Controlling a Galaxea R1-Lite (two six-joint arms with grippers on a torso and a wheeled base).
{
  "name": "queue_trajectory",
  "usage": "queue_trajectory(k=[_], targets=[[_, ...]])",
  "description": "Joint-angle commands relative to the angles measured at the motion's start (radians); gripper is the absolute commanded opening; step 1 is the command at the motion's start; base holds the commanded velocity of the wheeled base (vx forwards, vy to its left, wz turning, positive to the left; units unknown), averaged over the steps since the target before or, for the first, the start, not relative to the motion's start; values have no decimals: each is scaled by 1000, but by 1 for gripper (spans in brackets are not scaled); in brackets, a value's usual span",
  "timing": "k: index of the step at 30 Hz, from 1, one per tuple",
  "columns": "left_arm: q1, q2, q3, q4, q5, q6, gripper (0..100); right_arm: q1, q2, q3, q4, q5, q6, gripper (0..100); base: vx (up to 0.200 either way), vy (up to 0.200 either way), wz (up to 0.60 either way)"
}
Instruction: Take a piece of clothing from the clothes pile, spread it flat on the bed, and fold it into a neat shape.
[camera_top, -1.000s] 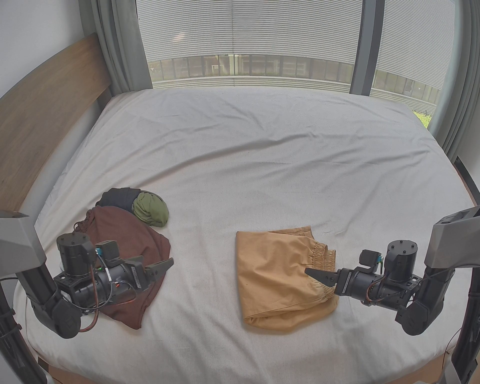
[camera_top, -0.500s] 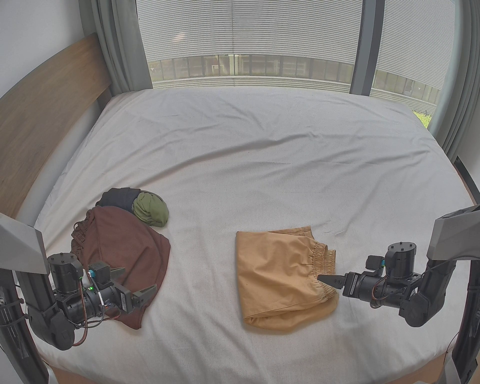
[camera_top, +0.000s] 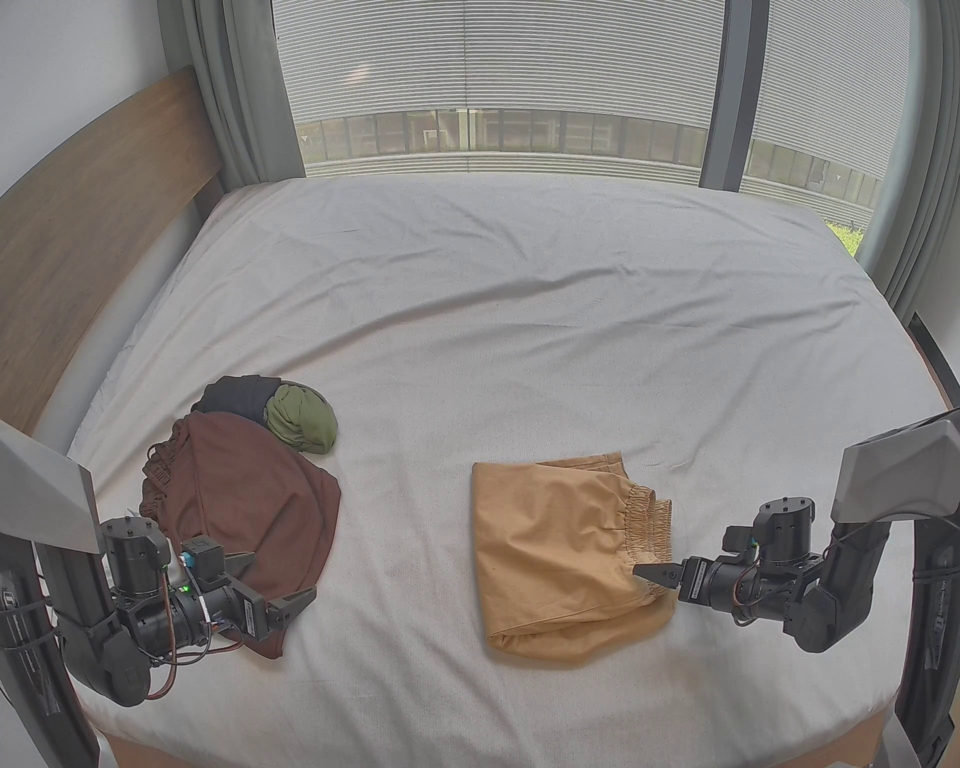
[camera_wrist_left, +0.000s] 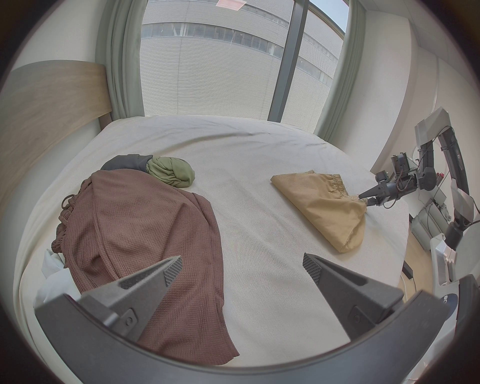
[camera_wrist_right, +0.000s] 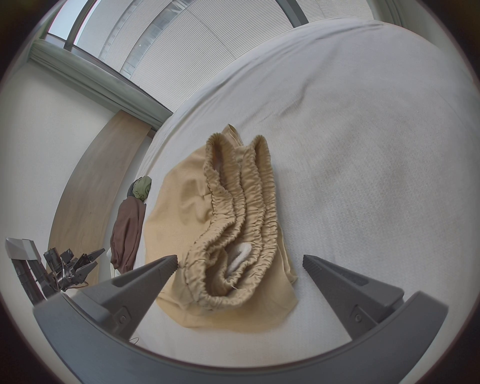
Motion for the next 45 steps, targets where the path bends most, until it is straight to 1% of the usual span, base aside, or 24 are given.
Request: queue_trajectory(k=[1, 11, 14, 18, 24, 31, 35, 45], targets=[[-11, 2, 9, 0, 0, 0, 100, 2, 64, -22, -3, 0, 1, 100, 0, 0, 0], [-12, 7, 9, 0, -1, 0, 100, 54, 103, -45, -21, 1, 18, 100, 0, 0, 0], [-12, 4, 9, 0, -1, 0, 100, 69, 123, -49, -67, 0, 42, 100, 0, 0, 0], [-12, 2, 8, 0, -1, 0, 100, 105, 147, -51, -142, -2, 101, 100, 0, 0, 0], [-12, 2, 8, 0, -1, 0, 100, 132, 167, -60, -164, -2, 127, 100, 0, 0, 0], [-18, 7, 6, 0, -1, -2, 100, 131, 169, -60, -176, -5, 130, 100, 0, 0, 0], [-18, 7, 6, 0, -1, -2, 100, 131, 183, -72, -179, -34, 128, 100, 0, 0, 0], [-20, 8, 8, 0, 0, -2, 100, 132, 190, -71, -199, -37, 128, 100, 0, 0, 0]])
